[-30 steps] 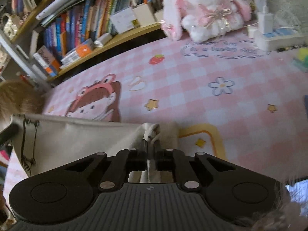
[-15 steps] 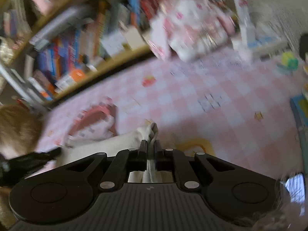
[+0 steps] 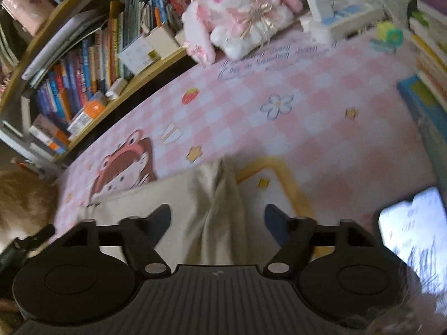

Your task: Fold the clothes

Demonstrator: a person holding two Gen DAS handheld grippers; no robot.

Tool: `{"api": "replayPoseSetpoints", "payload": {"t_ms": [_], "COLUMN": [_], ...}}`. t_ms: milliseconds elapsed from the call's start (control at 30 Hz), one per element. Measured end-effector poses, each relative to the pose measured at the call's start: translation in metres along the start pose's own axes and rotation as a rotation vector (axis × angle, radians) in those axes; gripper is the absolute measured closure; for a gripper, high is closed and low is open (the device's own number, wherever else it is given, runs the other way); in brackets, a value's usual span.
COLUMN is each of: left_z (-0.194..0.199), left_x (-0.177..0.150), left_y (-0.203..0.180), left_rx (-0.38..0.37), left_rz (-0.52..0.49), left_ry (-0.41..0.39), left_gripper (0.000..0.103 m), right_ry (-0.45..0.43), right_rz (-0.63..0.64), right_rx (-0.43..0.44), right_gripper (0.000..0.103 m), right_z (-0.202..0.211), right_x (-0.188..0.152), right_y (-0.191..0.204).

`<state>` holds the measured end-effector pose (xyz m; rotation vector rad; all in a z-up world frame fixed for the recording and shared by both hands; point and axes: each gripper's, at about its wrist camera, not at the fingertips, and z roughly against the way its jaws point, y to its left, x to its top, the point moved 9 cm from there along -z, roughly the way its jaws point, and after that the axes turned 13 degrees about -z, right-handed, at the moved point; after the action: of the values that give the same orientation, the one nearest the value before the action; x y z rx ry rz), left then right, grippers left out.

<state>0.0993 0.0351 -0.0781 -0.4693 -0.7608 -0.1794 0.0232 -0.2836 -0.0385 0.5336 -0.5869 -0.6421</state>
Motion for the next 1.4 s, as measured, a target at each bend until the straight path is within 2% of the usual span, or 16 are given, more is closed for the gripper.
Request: {"api": "replayPoseSetpoints", "payload": {"t_ms": [267, 400, 433, 467, 533, 567, 600, 633, 667, 700, 767, 900, 1167, 1233, 1300, 1400], "left_z": [-0.024, -0.028, -0.028, -0.029, -0.031, -0.032, -0.034, -0.035, -0.034, -0.033, -0.028, -0.011, -0.013, -0.016, -0.02, -0.023], "left_x": [-0.019, -0.022, -0.022, -0.023, -0.024, -0.026, -0.027, -0.029, -0.029, -0.028, -0.025, -0.022, -0.034, -0.036, -0.039, -0.041], "left_y": [0.001, 0.002, 0.001, 0.001, -0.002, -0.003, -0.005, -0.007, -0.009, -0.011, -0.017, -0.032, -0.018, -0.015, -0.011, -0.006], "left_rx": [-0.037, -0.066, -0.067, -0.063, -0.058, -0.059, -0.063, -0.058, -0.046, -0.044, -0.043, -0.063, -0.075, -0.065, -0.053, -0.052], "left_rz": [0.074, 0.115, 0.119, 0.121, 0.127, 0.131, 0.139, 0.143, 0.14, 0.134, 0.117, 0.049, 0.103, 0.104, 0.116, 0.147], "left_ry": [0.099, 0.101, 0.101, 0.1, 0.111, 0.121, 0.132, 0.136, 0.132, 0.129, 0.12, 0.099, 0.133, 0.148, 0.166, 0.167], "left_gripper": [0.022, 0.023, 0.024, 0.027, 0.04, 0.056, 0.063, 0.064, 0.068, 0.077, 0.084, 0.084, 0.08, 0.074, 0.063, 0.055], "right_ry": [0.077, 0.079, 0.081, 0.086, 0.09, 0.09, 0.09, 0.091, 0.089, 0.088, 0.077, 0.035, 0.077, 0.086, 0.098, 0.113], "right_rz": [-0.054, -0.06, -0.062, -0.063, -0.062, -0.059, -0.055, -0.049, -0.031, -0.013, 0.048, 0.17, 0.086, 0.054, 0.022, -0.019], "right_rx": [-0.034, -0.024, -0.021, -0.015, -0.009, -0.01, -0.01, -0.012, -0.011, -0.01, -0.008, 0.018, 0.021, 0.022, 0.014, 0.012], "right_gripper": [0.029, 0.03, 0.034, 0.038, 0.047, 0.05, 0.055, 0.059, 0.062, 0.07, 0.079, 0.083, 0.082, 0.073, 0.067, 0.063], "right_z": [-0.011, -0.011, -0.011, -0.012, -0.014, -0.015, -0.016, -0.016, -0.016, -0.016, -0.014, 0.001, 0.001, -0.002, -0.005, -0.008], "right_x": [-0.027, -0.029, -0.029, -0.029, -0.029, -0.029, -0.03, -0.03, -0.031, -0.031, -0.033, -0.034, -0.04, -0.039, -0.038, -0.039], "right_y": [-0.009, -0.008, -0.008, -0.007, -0.005, -0.004, -0.003, -0.002, 0.0, 0.003, 0.011, 0.029, 0.014, 0.01, 0.005, -0.001]}}
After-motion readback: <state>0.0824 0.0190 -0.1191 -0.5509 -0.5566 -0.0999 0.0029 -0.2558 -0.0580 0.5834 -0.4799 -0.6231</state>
